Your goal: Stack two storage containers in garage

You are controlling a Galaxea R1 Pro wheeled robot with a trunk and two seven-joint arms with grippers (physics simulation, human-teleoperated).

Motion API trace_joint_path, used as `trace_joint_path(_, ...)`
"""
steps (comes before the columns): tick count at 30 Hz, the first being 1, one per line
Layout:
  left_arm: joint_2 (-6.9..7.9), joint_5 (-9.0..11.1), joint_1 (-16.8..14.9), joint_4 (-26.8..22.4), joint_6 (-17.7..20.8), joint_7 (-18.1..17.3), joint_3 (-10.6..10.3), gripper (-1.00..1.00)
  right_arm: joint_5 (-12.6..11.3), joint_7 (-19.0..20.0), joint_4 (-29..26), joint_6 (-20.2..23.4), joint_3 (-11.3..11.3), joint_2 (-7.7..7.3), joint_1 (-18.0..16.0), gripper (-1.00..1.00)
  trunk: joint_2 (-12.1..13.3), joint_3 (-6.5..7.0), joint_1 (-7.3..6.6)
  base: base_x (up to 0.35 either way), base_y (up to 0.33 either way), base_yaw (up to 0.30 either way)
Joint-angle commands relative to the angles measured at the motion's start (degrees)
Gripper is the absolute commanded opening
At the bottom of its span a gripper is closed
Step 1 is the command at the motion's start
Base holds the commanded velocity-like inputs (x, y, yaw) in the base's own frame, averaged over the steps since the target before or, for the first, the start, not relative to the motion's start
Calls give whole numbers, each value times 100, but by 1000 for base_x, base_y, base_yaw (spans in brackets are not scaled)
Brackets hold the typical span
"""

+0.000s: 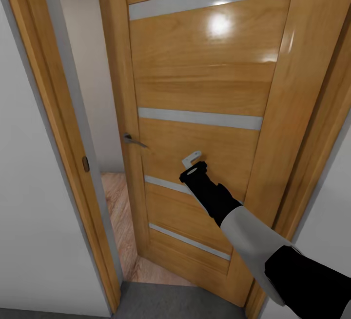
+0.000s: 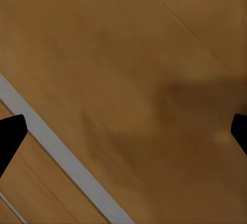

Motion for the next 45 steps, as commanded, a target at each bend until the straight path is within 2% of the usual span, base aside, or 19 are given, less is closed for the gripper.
trace_joint_path(1,-1,6,-1,-1,-15,2,0,100,107,-7,-7,46,18,0,-6,100,-2,-5,0,0,0,0)
trace_joint_path(5,-5,5,-1,-1,-16,2,0,100,102,-7,11,48,23,0,-6,100,-2,-5,0,0,0,0)
trace_joint_path(14,-13,5,-1,-1,-17,1,8,100,109,-16,465,-83,51,0,-6,100,-2,-5,0,0,0,0)
trace_joint_path(22,-15,5,-1,-1,-17,2,8,100,126,-16,561,-122,50,0,-6,100,-2,-5,0,0,0,0)
trace_joint_path(24,-13,5,-1,-1,-17,2,8,100,124,-11,490,-141,49,0,-6,100,-2,-5,0,0,0,0)
trace_joint_path(32,-8,5,-1,-1,-17,2,8,100,77,48,-580,-29,17,0,-6,100,-2,-5,0,0,0,0)
trace_joint_path(40,-15,12,-1,-1,-17,2,8,100,42,160,-762,14,31,0,-3,100,-2,-5,0,0,0,0)
trace_joint_path(42,-15,13,-1,-1,-17,2,8,100,-30,263,-753,11,31,0,-2,100,-2,-5,0,0,0,0)
trace_joint_path(45,-15,14,-1,-1,-17,0,8,100,-340,584,-756,-31,27,0,-2,100,-2,-5,0,0,0,0)
